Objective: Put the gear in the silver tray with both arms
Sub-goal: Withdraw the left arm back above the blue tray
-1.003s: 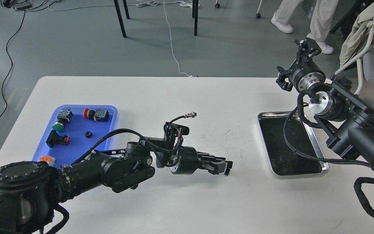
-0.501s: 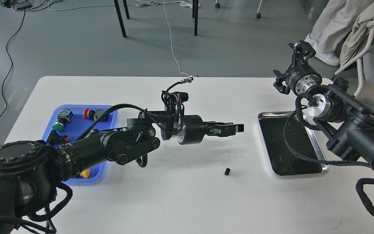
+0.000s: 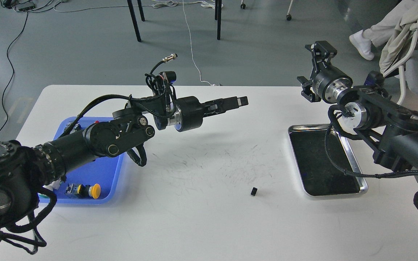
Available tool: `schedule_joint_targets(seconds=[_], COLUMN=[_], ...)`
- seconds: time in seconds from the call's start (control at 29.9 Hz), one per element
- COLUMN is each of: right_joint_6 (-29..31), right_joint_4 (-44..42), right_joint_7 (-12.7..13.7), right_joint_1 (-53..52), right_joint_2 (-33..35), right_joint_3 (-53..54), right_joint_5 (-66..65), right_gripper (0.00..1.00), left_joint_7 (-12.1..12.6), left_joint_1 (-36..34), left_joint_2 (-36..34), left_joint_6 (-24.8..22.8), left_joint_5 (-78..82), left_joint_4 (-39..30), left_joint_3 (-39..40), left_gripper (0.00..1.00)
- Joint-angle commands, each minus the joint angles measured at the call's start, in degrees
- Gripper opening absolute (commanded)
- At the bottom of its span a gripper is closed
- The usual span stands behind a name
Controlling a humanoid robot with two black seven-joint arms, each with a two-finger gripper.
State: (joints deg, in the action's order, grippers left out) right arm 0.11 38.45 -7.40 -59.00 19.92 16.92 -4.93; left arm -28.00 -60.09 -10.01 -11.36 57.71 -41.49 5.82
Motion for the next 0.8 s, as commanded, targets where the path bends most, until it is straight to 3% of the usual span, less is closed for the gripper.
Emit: schedule_joint_targets(seconds=[0.0, 0.3, 0.57, 0.77], right_joint_6=[0.41, 1.47, 1.47, 1.82], right_joint_4=[1.36, 3.82, 6.37, 13.93], right_joint_7=[-0.07, -0.07, -0.07, -0.07], right_joint_1=[-1.29, -5.86, -11.40, -16.41], right_joint_2=[0.47, 0.39, 0.12, 0.38], right_joint_3=[-2.76, -11.37, -21.04, -26.93], right_joint_5=[-2.97, -11.59, -16.59, -28.28], right_gripper=[0.99, 0.99, 0.99, 0.99], left_joint_7=[0.00, 0.00, 0.00, 0.00], left_joint_1=[0.77, 0.86, 1.91, 2.61], left_joint_2=[-3.34, -7.21, -10.64, -12.93], left_joint_6=[1.07, 0.28, -1.04, -5.07], left_joint_5=[-2.94, -15.15, -27.45, -36.86], left_joint_4=[0.70, 8.08, 10.55, 11.25], left_joint_3=[-0.02, 0.15, 0.16, 0.85], left_gripper=[0.88, 0.91, 0.91, 0.93])
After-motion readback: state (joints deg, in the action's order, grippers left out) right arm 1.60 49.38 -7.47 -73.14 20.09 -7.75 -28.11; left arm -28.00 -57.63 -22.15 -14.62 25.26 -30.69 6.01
